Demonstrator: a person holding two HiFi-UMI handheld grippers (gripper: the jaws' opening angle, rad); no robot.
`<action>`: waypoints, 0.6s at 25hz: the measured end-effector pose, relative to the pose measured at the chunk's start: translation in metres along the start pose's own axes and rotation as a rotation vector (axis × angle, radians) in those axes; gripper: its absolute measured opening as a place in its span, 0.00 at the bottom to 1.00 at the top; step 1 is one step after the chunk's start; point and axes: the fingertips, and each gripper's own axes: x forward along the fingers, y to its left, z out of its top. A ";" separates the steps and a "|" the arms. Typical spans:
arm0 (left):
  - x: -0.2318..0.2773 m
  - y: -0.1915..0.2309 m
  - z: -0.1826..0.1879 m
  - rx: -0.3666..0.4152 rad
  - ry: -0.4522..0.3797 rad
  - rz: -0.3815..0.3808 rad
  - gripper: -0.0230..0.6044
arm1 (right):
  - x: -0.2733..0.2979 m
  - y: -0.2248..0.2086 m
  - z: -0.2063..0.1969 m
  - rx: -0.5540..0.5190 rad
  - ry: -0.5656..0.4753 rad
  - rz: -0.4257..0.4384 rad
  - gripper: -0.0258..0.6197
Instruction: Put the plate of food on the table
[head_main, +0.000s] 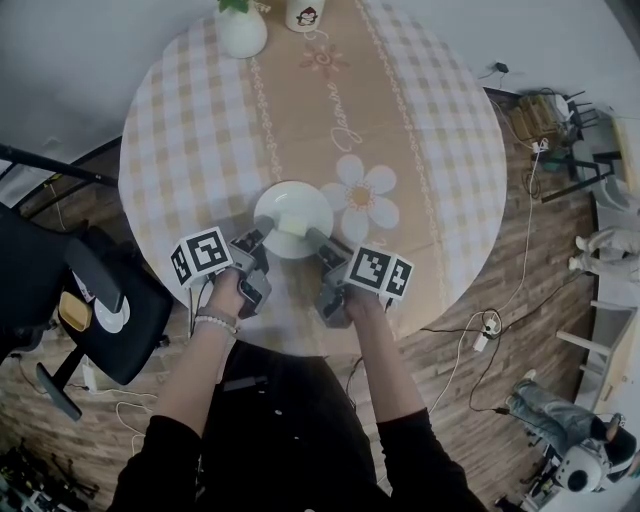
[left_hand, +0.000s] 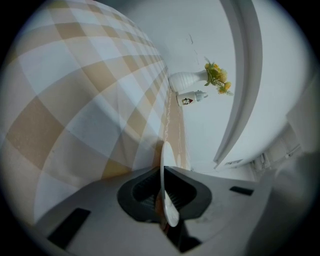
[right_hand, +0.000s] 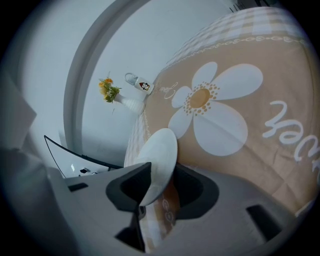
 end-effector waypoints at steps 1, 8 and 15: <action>0.000 0.001 0.000 -0.001 0.000 0.004 0.06 | -0.001 0.000 -0.001 -0.005 0.007 -0.001 0.21; 0.001 0.002 0.000 -0.009 -0.001 0.008 0.06 | -0.016 -0.006 -0.009 -0.105 0.037 -0.045 0.20; 0.002 0.002 0.000 -0.014 0.005 0.020 0.06 | -0.035 0.011 -0.006 -0.588 -0.011 -0.123 0.16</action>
